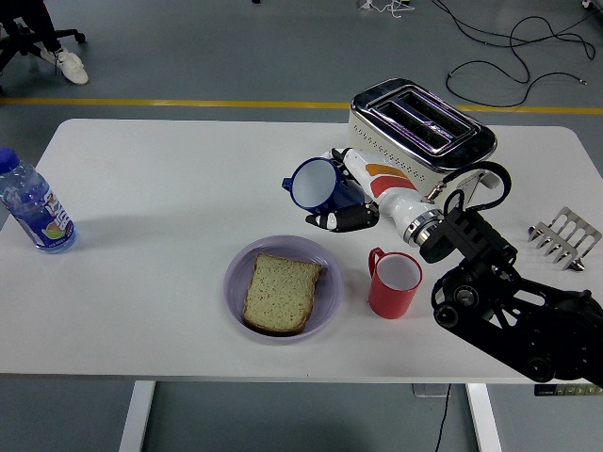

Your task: Pick up the cup,pour liquid into bread,place the cup on the desk

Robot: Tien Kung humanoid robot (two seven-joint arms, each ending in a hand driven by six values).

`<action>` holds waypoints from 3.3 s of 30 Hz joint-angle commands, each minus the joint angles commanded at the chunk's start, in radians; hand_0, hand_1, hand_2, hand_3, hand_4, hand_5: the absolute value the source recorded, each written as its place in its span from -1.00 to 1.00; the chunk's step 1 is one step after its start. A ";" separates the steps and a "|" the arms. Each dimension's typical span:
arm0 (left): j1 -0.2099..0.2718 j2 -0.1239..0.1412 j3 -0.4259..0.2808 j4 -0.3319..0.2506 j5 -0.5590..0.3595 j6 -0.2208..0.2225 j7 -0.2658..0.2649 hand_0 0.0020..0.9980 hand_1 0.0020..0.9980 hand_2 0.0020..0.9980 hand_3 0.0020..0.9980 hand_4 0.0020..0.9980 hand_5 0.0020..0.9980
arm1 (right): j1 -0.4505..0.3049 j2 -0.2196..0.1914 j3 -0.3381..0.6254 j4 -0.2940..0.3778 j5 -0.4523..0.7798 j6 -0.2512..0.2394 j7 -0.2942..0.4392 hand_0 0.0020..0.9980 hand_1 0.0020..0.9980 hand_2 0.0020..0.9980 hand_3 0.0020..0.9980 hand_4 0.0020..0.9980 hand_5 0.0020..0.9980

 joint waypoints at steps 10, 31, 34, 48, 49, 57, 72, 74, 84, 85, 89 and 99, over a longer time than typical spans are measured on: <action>0.001 -0.001 0.000 0.000 0.004 -0.001 -0.001 0.30 0.37 0.41 0.18 -0.41 0.79 | 0.067 -0.013 -0.094 -0.039 -0.259 -0.019 0.035 -0.25 -0.31 -0.04 0.07 0.25 -1.00; 0.002 0.000 -0.001 0.000 0.005 -0.007 0.000 0.30 0.37 0.41 0.18 -0.41 0.80 | 0.281 -0.039 -0.417 -0.083 -0.487 0.030 -0.163 -0.22 -0.24 0.00 0.08 0.20 -1.00; 0.002 0.000 -0.002 0.000 0.006 -0.007 0.000 0.30 0.37 0.41 0.18 -0.41 0.79 | 0.292 -0.034 -0.438 -0.077 -0.533 0.041 -0.194 -0.22 -0.20 0.03 0.09 0.21 -1.00; 0.004 0.000 -0.004 0.000 0.010 -0.009 0.000 0.30 0.37 0.41 0.18 -0.40 0.79 | 0.314 -0.022 -0.409 -0.063 -0.596 0.091 -0.180 -0.22 -0.19 0.04 0.09 0.20 -1.00; 0.005 0.000 -0.005 0.000 0.011 -0.009 0.000 0.30 0.37 0.41 0.18 -0.40 0.79 | 0.313 -0.022 -0.404 -0.063 -0.593 0.095 -0.174 -0.22 -0.19 0.04 0.09 0.20 -1.00; 0.005 -0.002 -0.006 0.000 0.014 -0.012 0.000 0.30 0.37 0.41 0.18 -0.40 0.80 | 0.299 -0.034 -0.440 -0.055 -0.531 0.026 -0.193 -0.22 -0.18 0.05 0.10 0.21 -1.00; 0.004 -0.003 -0.027 0.000 0.030 -0.013 0.001 0.30 0.37 0.41 0.18 -0.40 0.79 | 0.130 -0.135 -0.107 0.150 -0.083 -0.056 -0.148 -0.24 -0.19 0.05 0.09 0.23 -1.00; 0.005 -0.003 -0.029 0.000 0.037 -0.013 0.001 0.30 0.37 0.41 0.18 -0.40 0.79 | 0.096 -0.149 -0.043 0.193 -0.001 -0.038 -0.156 -0.24 -0.19 0.05 0.09 0.23 -1.00; 0.006 -0.003 -0.031 0.000 0.041 -0.009 0.000 0.30 0.37 0.41 0.18 -0.40 0.78 | -0.073 -0.198 0.181 0.343 0.290 -0.045 -0.196 -0.25 -0.19 0.05 0.09 0.23 -1.00; 0.005 -0.003 -0.033 0.000 0.041 -0.008 0.001 0.30 0.37 0.41 0.18 -0.40 0.78 | -0.086 -0.200 0.203 0.341 0.303 -0.054 -0.200 -0.25 -0.19 0.05 0.09 0.23 -1.00; 0.005 -0.002 -0.039 0.000 0.047 -0.007 0.002 0.30 0.37 0.41 0.18 -0.40 0.79 | -0.139 -0.207 0.290 0.312 0.339 -0.099 -0.204 -0.25 -0.19 0.05 0.09 0.22 -1.00; 0.004 -0.001 -0.045 0.000 0.057 -0.004 0.003 0.30 0.37 0.41 0.18 -0.40 0.79 | -0.289 -0.211 0.476 0.252 0.391 -0.169 -0.135 -0.25 -0.20 0.05 0.09 0.20 -1.00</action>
